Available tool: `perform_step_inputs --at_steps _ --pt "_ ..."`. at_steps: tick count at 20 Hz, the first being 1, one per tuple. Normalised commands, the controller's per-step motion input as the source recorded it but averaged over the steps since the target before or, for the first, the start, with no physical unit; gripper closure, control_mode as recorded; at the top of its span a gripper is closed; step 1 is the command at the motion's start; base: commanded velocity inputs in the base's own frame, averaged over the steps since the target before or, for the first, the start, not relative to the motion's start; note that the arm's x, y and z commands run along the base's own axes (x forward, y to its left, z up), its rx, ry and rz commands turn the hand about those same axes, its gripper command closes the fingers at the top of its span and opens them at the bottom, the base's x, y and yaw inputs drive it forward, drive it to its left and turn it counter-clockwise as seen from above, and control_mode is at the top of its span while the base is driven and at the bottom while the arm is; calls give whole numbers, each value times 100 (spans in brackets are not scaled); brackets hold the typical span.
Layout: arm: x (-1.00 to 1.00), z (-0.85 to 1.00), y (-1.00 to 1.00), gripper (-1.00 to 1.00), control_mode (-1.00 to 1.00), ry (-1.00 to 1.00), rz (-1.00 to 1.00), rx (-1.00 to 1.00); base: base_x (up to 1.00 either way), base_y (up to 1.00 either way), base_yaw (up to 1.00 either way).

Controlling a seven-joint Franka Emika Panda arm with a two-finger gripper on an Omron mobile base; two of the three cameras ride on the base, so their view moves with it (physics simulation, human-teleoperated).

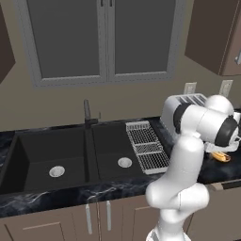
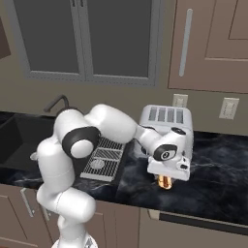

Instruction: Store the hot dog in the freezer for long-term storage. Close the freezer door after placing the cooked food.

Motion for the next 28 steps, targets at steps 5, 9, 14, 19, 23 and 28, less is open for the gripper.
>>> perform_step_inputs --at_steps 5,9,14,19,23,28 --pt "-17 52 77 100 -100 -1 -18 -24 0 0 0" --pt "-24 67 58 100 -100 0 -15 -20 0 0 0" --pt "-43 57 29 100 -100 0 -17 -11 0 0 0" --pt "-36 60 35 100 -100 1 -19 -1 0 0 0" --pt "-21 60 44 100 -100 0 -25 6 0 0 0" --pt "-13 31 30 100 -100 1 -45 13 0 0 0"
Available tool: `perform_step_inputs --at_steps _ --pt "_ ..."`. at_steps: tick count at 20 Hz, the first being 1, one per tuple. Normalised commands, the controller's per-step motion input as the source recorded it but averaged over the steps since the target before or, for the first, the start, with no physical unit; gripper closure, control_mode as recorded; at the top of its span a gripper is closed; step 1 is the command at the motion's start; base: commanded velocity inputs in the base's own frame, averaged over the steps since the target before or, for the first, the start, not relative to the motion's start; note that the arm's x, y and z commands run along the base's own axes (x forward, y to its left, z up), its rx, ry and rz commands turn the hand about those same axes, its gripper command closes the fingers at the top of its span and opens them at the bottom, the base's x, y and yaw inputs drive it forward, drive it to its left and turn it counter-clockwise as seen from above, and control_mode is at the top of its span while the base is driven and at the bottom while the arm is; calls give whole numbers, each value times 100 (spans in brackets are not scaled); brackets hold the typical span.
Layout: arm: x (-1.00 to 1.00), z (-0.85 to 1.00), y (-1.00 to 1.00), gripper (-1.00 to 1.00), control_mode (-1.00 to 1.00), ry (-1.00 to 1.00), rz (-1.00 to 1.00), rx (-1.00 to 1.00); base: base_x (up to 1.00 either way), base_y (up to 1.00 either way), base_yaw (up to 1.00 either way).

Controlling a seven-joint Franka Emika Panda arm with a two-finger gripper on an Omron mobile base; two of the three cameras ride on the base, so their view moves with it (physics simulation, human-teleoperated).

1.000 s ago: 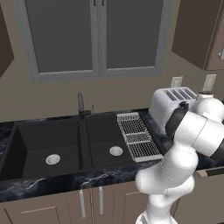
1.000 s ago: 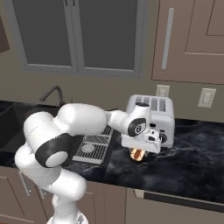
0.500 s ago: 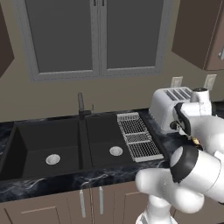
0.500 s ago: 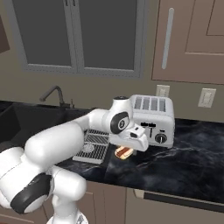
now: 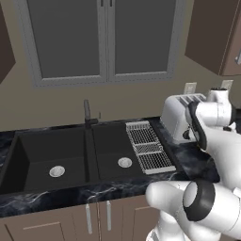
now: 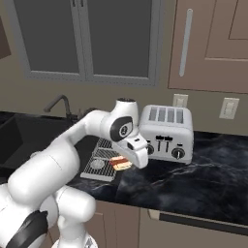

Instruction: Store the hot dog in the freezer for long-term storage. Close the freezer door after placing the cooked food.

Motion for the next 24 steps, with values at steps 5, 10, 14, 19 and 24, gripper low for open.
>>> perform_step_inputs --at_steps 5,10,14,19,24 --pt "-14 31 55 100 -100 0 -30 10 0 0 0" --pt "-9 33 62 100 -100 0 -22 3 0 0 0" --pt "-14 15 38 100 -100 1 -14 0 0 0 0" --pt "-44 7 40 100 -100 3 -3 0 0 0 0" --pt "-29 16 64 100 -100 0 -5 0 0 0 0"
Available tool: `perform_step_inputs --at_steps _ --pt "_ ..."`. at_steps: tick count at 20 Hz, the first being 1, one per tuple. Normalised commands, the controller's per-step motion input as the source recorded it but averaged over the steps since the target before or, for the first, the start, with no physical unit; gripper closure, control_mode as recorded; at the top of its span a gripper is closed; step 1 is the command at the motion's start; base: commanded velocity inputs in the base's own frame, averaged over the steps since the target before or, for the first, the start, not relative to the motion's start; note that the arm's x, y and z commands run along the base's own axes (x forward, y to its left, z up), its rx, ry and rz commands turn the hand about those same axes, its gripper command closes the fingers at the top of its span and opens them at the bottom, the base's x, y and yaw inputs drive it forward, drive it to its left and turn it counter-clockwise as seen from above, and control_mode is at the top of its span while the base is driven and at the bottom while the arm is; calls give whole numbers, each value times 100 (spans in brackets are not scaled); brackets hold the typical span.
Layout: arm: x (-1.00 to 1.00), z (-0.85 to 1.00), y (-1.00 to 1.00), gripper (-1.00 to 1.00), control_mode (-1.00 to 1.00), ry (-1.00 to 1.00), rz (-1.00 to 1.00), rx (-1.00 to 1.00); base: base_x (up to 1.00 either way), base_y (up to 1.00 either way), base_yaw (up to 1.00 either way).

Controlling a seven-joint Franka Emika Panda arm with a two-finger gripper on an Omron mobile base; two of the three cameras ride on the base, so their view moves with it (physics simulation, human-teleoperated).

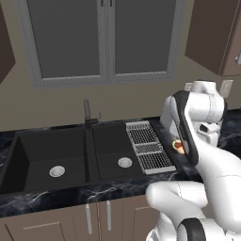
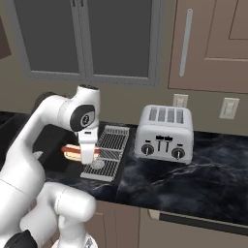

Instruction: Store the hot dog in the freezer for long-term storage. Close the freezer door after placing the cooked food.

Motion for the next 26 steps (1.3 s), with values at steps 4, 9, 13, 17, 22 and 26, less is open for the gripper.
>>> perform_step_inputs --at_steps 4,9,13,17,22,26 --pt "-7 15 74 100 -100 0 -5 0 0 0 0" --pt "0 0 53 100 -100 5 -5 -1 0 0 0" --pt "0 -19 1 100 -100 12 0 0 0 0 0" --pt "-1 -15 -43 100 -100 3 4 1 0 0 0" --pt "-9 -6 -45 100 -100 -18 20 -1 0 0 0" --pt "0 0 -3 100 -100 -34 18 -16 0 0 0"
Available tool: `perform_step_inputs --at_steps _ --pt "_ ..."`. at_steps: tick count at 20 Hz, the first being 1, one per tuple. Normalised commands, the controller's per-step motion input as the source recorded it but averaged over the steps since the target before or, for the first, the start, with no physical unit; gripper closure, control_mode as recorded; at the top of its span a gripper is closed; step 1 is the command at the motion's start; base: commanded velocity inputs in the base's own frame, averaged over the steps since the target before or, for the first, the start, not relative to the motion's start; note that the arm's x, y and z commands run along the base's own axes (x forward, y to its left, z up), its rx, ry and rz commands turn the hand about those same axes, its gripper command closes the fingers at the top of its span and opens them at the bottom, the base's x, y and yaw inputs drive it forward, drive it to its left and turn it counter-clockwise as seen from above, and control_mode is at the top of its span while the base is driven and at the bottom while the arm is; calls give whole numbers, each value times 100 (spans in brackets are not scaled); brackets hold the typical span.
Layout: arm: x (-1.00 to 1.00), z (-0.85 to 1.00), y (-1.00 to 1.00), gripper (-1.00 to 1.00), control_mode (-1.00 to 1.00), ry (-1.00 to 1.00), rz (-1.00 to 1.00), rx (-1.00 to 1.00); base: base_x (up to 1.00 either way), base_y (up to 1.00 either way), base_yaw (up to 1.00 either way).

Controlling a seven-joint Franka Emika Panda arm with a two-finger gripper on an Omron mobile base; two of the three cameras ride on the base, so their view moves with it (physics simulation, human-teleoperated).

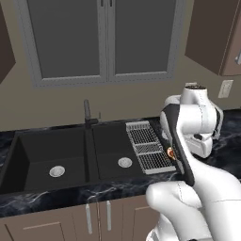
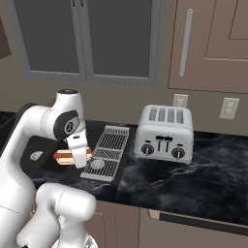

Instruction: Store the hot dog in the freezer for long-term storage. Close the freezer door after placing the cooked food.

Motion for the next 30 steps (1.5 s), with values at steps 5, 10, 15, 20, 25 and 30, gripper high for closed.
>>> perform_step_inputs --at_steps 5,10,15,20,25,30 --pt "0 0 0 100 -100 -13 11 -13 0 0 0" --pt "0 0 0 100 -100 16 3 -6 0 0 0" --pt "-1 0 0 100 -100 10 2 -1 0 0 0" --pt "0 0 0 100 -100 0 0 0 0 0 0" --pt "-21 0 -8 100 -100 0 0 0 0 0 0" --pt "-13 0 -2 100 100 -1 -1 0 -72 -11 -17"
